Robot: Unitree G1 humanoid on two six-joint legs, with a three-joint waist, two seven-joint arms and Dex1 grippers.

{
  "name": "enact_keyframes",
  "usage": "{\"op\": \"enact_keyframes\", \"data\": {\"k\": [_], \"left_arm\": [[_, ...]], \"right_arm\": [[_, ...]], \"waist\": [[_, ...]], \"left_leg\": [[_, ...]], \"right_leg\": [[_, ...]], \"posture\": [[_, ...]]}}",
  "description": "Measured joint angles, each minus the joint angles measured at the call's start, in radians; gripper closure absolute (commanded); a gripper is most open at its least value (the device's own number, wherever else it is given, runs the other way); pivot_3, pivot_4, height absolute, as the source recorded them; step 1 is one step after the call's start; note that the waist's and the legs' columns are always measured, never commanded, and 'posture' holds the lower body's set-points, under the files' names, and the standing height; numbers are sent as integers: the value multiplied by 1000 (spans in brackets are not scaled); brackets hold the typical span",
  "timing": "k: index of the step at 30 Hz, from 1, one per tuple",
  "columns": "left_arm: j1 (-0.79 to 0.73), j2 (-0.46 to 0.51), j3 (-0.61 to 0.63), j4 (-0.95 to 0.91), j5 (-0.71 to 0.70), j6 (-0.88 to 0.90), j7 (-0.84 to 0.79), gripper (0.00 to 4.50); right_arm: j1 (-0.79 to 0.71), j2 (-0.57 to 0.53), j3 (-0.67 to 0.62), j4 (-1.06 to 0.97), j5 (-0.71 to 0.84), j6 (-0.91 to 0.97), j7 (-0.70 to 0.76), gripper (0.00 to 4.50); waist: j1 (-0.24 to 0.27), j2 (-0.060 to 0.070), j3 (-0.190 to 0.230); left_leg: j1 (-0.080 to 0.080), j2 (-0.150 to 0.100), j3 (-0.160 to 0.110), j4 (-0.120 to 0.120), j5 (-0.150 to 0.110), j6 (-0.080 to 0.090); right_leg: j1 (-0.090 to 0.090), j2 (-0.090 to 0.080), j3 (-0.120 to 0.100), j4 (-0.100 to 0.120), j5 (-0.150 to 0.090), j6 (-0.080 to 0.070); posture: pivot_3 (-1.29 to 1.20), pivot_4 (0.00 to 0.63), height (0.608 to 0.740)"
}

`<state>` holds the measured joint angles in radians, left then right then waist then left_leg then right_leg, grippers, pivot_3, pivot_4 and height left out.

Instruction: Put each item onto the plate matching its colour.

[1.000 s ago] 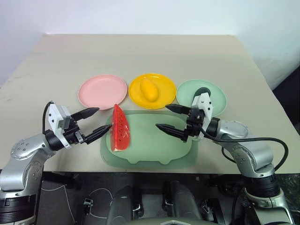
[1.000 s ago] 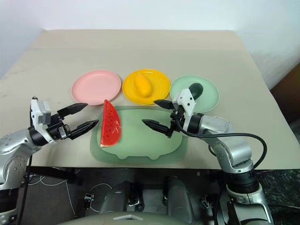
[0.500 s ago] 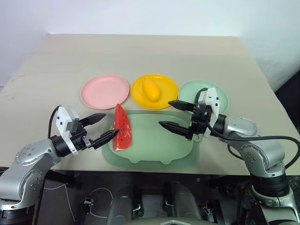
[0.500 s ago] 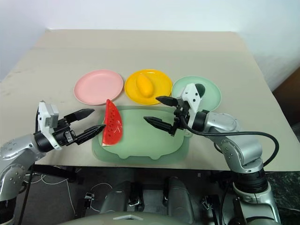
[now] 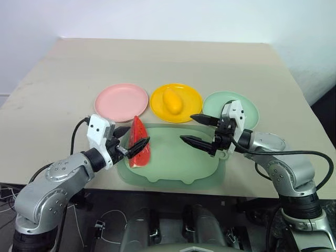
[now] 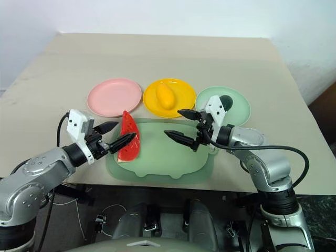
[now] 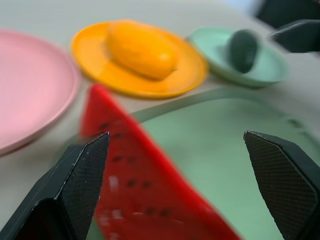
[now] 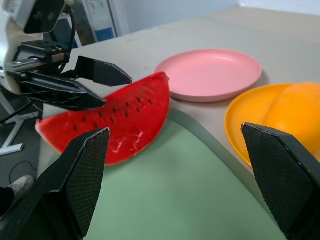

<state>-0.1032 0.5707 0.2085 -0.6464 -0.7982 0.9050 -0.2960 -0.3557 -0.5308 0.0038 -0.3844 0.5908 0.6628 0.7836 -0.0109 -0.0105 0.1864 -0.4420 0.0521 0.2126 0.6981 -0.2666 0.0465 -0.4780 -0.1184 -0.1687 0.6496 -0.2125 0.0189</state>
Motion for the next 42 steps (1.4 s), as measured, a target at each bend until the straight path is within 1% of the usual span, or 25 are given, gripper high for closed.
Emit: {"op": "enact_keyframes", "data": {"k": [5,9,12,14,19,20,21,24,28,33,38,42], "left_arm": [[-32,14,-9,8,2,79,53,0],[-57,57,-31,10,-11,165,52,0],[-59,69,-33,19,-28,225,48,0],[-63,87,-35,18,-36,249,40,0],[-59,91,-54,20,-26,263,21,0],[-56,92,-61,22,-20,261,14,367],[-55,94,-64,27,-17,259,6,540],[-54,102,-63,28,-12,243,-18,1318],[-57,134,-58,33,-9,235,-52,1952],[-87,141,-50,62,2,225,-67,1993],[-273,132,16,165,11,220,-25,1993],[-406,125,36,267,45,213,9,1993]], "right_arm": [[0,1,2,3,-14,-13,-4,35],[0,2,12,2,-20,-12,-23,35],[0,2,12,2,-23,-12,-31,35],[0,2,13,5,-29,-12,-34,35],[-3,2,18,21,-40,-13,-49,35],[-5,2,22,22,-41,-13,-51,0],[-6,3,24,23,-44,-13,-53,0],[-6,4,25,26,-53,-14,-57,0],[-6,4,27,26,-62,-14,-64,0],[-8,4,27,26,-66,-14,-69,0],[-31,6,29,24,-65,-7,-78,0],[-40,10,29,22,-60,9,-88,0]], "waist": [[0,0,0],[0,0,0],[0,0,0],[0,0,0],[0,0,0],[0,0,0],[0,0,0],[1,0,0],[0,0,0],[0,0,0],[1,0,0],[0,0,0]], "left_leg": [[0,0,0,0,0,0],[0,0,0,0,0,0],[0,0,0,0,0,0],[0,0,0,0,0,0],[0,0,0,0,0,0],[0,0,0,0,0,0],[0,0,0,0,0,0],[0,0,0,-1,0,0],[0,0,0,-1,0,0],[-1,0,0,-1,0,0],[-1,0,0,-1,0,0],[-1,0,0,-1,0,0]], "right_leg": [[0,0,0,0,0,0],[0,0,0,0,0,0],[-1,0,0,0,0,0],[-1,0,0,0,0,0],[-1,-1,0,0,-1,-1],[-1,-1,0,0,-1,-1],[-1,-1,0,0,-1,-1],[-1,-1,0,-1,-2,-3],[-1,-1,0,-1,-2,-3],[-2,-1,0,-1,-2,-3],[-2,-1,0,-1,-1,-2],[-2,0,0,-1,0,0]], "posture": [[0,150,696],[0,150,696],[0,150,696],[0,150,696],[0,150,696],[0,150,696],[0,150,696],[0,150,696],[0,150,696],[0,150,696],[0,150,696],[0,150,696]]}}
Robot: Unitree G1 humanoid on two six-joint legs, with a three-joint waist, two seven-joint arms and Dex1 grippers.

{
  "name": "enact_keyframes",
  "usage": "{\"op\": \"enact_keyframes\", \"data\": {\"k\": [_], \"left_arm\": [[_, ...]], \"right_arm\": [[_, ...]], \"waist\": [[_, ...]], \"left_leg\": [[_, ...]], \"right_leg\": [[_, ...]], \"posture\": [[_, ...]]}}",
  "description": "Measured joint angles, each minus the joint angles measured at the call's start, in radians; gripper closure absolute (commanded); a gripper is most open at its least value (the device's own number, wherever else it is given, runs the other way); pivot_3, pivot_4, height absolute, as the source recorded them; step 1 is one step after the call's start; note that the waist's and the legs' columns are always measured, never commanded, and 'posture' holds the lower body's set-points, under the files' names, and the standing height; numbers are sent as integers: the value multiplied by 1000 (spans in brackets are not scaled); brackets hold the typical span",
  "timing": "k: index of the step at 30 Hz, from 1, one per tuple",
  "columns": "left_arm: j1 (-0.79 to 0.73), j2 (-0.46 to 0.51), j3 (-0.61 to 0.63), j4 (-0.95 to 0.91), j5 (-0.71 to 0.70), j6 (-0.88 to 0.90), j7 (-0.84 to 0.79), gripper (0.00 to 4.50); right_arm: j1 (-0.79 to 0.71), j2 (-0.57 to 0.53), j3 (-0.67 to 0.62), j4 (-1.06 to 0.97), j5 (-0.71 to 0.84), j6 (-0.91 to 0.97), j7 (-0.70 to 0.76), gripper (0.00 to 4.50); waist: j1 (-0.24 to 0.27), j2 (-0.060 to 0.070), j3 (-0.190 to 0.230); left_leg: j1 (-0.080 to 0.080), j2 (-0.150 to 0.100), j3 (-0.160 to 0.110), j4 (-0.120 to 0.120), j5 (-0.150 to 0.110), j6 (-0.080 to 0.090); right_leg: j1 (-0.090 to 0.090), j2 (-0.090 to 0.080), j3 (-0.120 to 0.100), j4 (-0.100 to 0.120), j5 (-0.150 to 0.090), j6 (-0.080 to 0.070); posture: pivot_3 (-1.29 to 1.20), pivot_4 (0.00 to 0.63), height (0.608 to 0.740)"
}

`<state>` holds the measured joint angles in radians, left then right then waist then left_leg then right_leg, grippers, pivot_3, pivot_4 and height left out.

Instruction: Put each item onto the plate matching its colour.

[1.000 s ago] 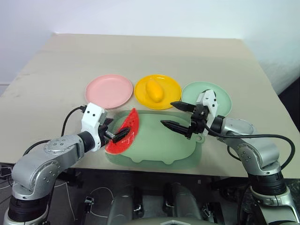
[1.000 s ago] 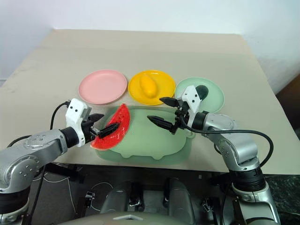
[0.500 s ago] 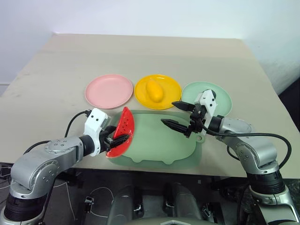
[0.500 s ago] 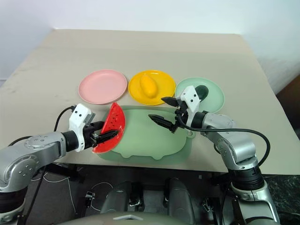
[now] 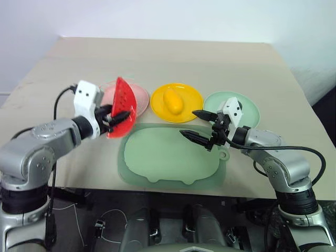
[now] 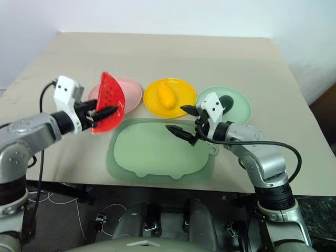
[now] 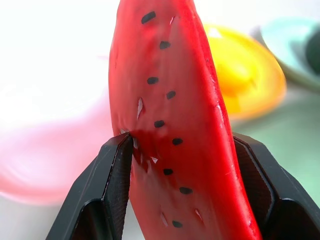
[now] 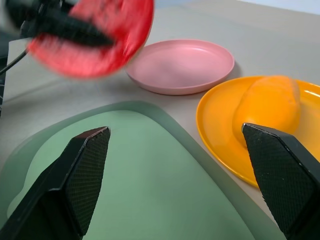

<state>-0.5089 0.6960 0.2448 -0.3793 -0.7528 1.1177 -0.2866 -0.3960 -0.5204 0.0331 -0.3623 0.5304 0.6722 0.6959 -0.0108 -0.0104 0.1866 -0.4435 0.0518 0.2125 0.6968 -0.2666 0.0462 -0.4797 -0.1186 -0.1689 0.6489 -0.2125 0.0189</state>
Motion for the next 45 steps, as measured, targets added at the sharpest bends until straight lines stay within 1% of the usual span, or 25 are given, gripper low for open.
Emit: {"op": "enact_keyframes", "data": {"k": [1,4,7,10,14,19,20,21,22,25,32,37,42,45], "left_arm": [[-31,-2,-2,41,22,-11,11,1993],[-132,-1,-65,212,141,-82,32,1993],[-176,-15,-128,362,255,-210,25,1993],[-209,-74,-168,516,346,-343,12,1993],[-244,-142,-194,656,394,-415,-20,1993],[-272,-169,-196,749,437,-458,-57,1993],[-273,-175,-195,752,438,-459,-64,1993],[-273,-182,-194,752,438,-459,-71,1283],[-273,-186,-194,752,440,-459,-76,1061],[-273,-186,-188,749,447,-460,-84,29],[-271,-166,-182,670,471,-457,-93,29],[-233,-141,-159,546,467,-458,-125,29],[-92,-115,-43,320,344,-483,-245,29],[30,-108,17,202,261,-533,-344,29]], "right_arm": [[-3,1,1,-1,2,1,-2,0],[-8,3,1,-2,3,3,-6,0],[-10,5,1,-2,3,4,-9,0],[-14,8,2,3,1,4,-12,0],[-14,11,2,5,-5,3,-16,0],[-13,11,1,5,-8,3,-23,0],[-13,11,1,5,-8,3,-23,0],[-13,10,0,5,-8,3,-23,0],[-13,10,1,5,-8,3,-23,0],[-13,10,0,5,-8,3,-24,0],[-13,10,0,16,-17,-2,-22,0],[-14,11,0,17,-14,-2,-21,0],[-13,17,-29,10,28,-2,-16,0],[-2,19,-49,-6,45,-3,-13,0]], "waist": [[0,0,0],[0,0,0],[-1,0,0],[1,-1,0],[-1,-1,0],[-3,-1,0],[-3,-1,0],[-3,-1,1],[-3,-1,1],[-3,-1,1],[-3,-1,1],[-4,-1,1],[-6,-1,0],[-6,-1,0]], "left_leg": [[0,0,0,0,0,0],[1,0,0,0,0,0],[0,0,0,0,0,0],[0,0,0,0,0,0],[-1,0,0,0,0,0],[0,0,0,0,0,0],[0,0,0,1,0,0],[-1,0,0,1,0,0],[-1,0,0,1,0,0],[0,0,0,1,0,0],[0,0,0,1,0,0],[0,0,0,1,0,0],[0,0,0,1,0,0],[1,0,0,1,0,0]], "right_leg": [[0,0,0,0,0,0],[0,0,0,0,0,0],[0,0,0,0,0,0],[0,0,-1,0,0,0],[-1,0,0,0,0,0],[-1,0,-1,1,0,1],[-1,0,-1,1,0,1],[-1,0,-1,1,0,1],[0,0,-1,1,0,1],[0,0,-1,1,0,1],[0,0,-1,2,0,1],[0,0,-1,2,0,1],[0,0,-1,3,0,1],[1,0,-1,2,0,1]], "posture": [[0,150,696],[0,150,696],[0,150,696],[0,150,696],[0,150,696],[0,150,696],[0,150,696],[0,150,696],[0,150,696],[0,150,696],[0,150,696],[0,150,696],[0,150,696],[0,150,696]]}}
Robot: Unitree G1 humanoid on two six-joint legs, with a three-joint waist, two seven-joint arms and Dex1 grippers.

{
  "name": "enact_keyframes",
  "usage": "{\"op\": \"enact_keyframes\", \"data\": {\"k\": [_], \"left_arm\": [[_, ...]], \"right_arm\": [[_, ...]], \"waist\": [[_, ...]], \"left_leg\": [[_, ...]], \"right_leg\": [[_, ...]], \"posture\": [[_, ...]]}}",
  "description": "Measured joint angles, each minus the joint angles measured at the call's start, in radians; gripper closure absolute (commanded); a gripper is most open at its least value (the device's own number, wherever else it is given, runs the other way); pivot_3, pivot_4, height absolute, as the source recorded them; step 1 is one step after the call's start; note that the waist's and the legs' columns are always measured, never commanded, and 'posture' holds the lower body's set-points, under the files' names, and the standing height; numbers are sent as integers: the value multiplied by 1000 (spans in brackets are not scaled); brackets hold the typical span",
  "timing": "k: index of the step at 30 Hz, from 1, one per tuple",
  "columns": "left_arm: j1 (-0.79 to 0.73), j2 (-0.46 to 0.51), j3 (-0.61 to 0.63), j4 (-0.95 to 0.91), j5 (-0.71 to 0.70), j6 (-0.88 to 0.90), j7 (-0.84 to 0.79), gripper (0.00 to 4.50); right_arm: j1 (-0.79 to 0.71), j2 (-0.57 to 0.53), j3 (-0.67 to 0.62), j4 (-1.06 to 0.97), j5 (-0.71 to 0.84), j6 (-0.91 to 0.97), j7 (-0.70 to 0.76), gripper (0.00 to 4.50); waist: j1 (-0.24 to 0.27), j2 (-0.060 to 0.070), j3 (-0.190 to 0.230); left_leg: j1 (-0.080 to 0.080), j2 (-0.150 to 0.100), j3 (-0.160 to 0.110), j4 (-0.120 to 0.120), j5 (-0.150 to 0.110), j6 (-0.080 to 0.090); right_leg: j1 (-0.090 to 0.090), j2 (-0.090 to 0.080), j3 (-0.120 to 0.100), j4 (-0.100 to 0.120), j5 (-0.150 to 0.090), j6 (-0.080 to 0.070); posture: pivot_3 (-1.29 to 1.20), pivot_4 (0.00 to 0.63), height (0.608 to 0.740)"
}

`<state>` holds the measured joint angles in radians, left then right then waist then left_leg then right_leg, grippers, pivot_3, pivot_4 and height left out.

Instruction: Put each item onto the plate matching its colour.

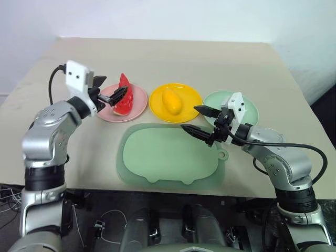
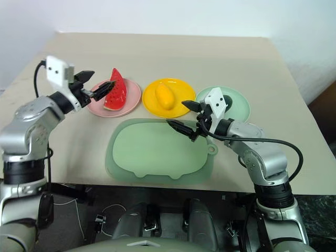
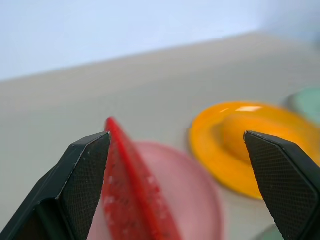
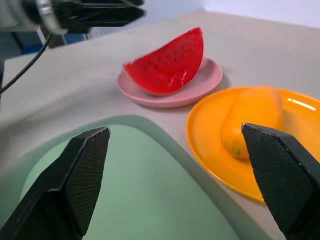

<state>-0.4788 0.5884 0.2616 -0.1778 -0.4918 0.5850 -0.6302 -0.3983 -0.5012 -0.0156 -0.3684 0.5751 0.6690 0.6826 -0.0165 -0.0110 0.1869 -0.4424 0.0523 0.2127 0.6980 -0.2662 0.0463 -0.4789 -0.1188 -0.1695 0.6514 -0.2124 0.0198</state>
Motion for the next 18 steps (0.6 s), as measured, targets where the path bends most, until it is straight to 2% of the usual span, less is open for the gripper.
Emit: {"op": "enact_keyframes", "data": {"k": [4,7,11,18], "left_arm": [[148,25,47,-84,-87,-33,-123,29],[240,66,74,-109,-88,-97,-190,29],[404,72,67,-126,-84,-203,-317,29],[471,58,66,-119,-71,-316,-370,29]], "right_arm": [[33,-1,-8,-21,13,-6,5,0],[61,0,-31,-39,35,-9,7,0],[139,-41,-60,-65,38,-45,46,0],[184,-70,-84,-110,74,-39,59,0]], "waist": [[6,0,0],[4,0,0],[7,0,0],[4,1,0]], "left_leg": [[0,0,0,1,0,0],[0,0,0,0,-1,0],[-1,0,0,-1,-1,1],[0,0,0,-2,-4,5]], "right_leg": [[0,0,0,0,0,0],[1,-1,0,-3,-1,-1],[-1,-1,0,-4,-2,-4],[0,-1,0,-6,-4,-2]], "posture": [[0,150,696],[0,150,696],[0,150,696],[0,150,696]]}}
